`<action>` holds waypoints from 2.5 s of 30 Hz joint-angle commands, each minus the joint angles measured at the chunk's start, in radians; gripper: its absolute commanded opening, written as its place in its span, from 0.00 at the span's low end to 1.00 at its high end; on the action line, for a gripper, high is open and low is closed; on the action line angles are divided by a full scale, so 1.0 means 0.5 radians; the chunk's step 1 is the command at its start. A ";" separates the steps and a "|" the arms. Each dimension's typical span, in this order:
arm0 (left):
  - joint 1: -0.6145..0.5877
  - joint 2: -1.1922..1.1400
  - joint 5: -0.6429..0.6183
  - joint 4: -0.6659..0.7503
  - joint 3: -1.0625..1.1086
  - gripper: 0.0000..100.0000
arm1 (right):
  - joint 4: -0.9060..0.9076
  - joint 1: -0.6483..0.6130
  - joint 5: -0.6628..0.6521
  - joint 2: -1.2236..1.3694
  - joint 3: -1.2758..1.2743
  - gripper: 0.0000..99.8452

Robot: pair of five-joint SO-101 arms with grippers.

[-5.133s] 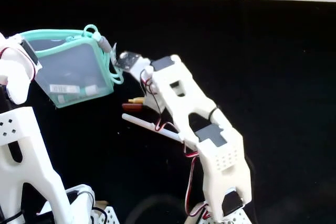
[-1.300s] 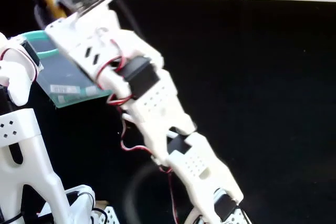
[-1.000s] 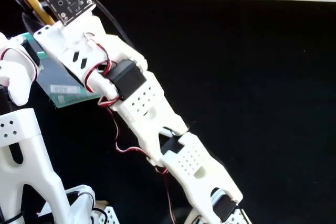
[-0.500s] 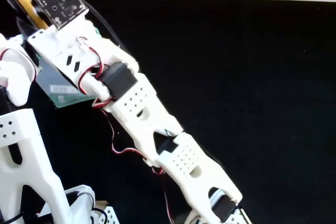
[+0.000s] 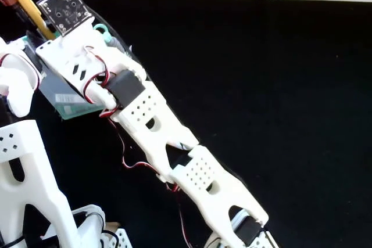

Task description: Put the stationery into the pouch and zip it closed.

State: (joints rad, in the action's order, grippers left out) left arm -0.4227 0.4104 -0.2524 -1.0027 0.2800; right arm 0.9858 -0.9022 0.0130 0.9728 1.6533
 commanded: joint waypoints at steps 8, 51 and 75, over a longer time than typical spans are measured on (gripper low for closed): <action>-0.057 -0.112 -0.018 0.037 0.121 0.01 | 0.511 -0.011 0.006 -0.143 0.232 0.25; -0.057 -0.112 -0.015 0.034 0.124 0.01 | 1.557 0.195 -0.224 -1.060 0.229 0.25; -0.048 -0.112 -0.018 0.037 0.124 0.01 | 1.557 0.523 -0.322 -1.063 0.054 0.25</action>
State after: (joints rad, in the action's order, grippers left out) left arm -0.4396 0.4104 -0.2524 -0.9797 0.2923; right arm 1.7561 -0.6536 -0.1358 0.4987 1.6594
